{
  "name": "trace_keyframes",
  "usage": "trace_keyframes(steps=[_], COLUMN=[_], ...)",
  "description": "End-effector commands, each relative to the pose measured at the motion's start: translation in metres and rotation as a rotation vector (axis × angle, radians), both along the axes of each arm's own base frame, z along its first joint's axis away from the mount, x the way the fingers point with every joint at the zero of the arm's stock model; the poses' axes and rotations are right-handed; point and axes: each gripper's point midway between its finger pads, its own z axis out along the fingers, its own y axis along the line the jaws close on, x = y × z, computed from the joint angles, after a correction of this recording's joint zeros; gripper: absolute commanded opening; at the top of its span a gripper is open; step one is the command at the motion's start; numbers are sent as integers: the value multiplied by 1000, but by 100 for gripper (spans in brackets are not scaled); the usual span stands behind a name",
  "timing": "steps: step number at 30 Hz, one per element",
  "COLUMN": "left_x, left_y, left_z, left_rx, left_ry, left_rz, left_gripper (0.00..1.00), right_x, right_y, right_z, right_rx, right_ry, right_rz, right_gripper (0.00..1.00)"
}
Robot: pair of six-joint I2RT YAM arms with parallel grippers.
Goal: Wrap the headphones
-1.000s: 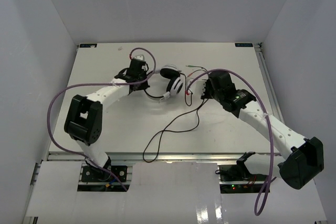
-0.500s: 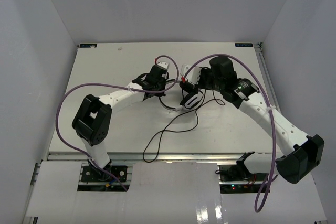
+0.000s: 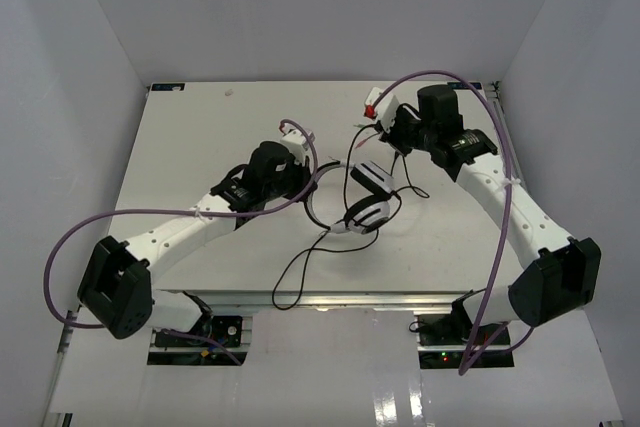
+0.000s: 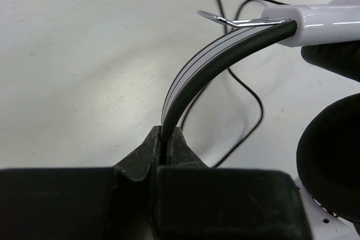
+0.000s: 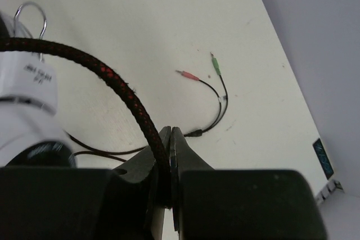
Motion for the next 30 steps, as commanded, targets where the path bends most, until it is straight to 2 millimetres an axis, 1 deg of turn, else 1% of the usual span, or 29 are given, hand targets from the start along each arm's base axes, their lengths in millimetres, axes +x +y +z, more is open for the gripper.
trace_keyframes(steps=[1,4,5,7,8,9,11,12,13,15,18,19,21,24,27,28,30], left_x=[-34,-44,-46,-50,-52,-53,-53,-54,-54,-52,-49,-48,-45,-37,-28,-26,-22], left_y=[-33,-31,-30,-28,-27,-25,-24,-24,-24,-25,-25,-25,-24,-20,-17,-17,-20], left_z=[51,64,71,86,94,103,115,123,126,145,165,171,180,199,215,223,230], left_rx=[-205,-254,-266,-321,-341,-362,-400,-427,-430,-486,-534,-556,-584,-635,-670,-680,-686], left_ry=[-79,-101,-116,-147,-160,-174,-190,-197,-201,-216,-231,-233,-241,-267,-285,-297,-300], left_rz=[-213,-230,-231,-223,-217,-211,-197,-191,-191,-171,-149,-140,-115,-57,-8,-4,-4], left_gripper=[0,0,0,0,0,0,0,0,0,0,0,0,0,0,0,0,0], right_x=[1,11,11,12,8,-1,-9,-18,-18,-37,-47,-54,-61,-75,-87,-92,-96], right_y=[17,3,2,-7,-6,-1,2,8,9,19,25,28,31,36,38,39,40], right_z=[17,10,5,-6,-10,-14,-23,-26,-27,-34,-31,-30,-27,-21,-16,-16,-11], right_rx=[136,182,187,244,276,318,360,387,387,455,505,526,563,633,679,687,704], right_ry=[49,102,121,194,232,278,344,381,383,466,502,524,552,598,634,644,661], right_rz=[51,12,6,16,40,90,131,173,175,251,298,333,366,427,480,503,528], right_gripper=[8,8,8,8,8,8,8,8,8,8,9,10,11,13,20,23,28])
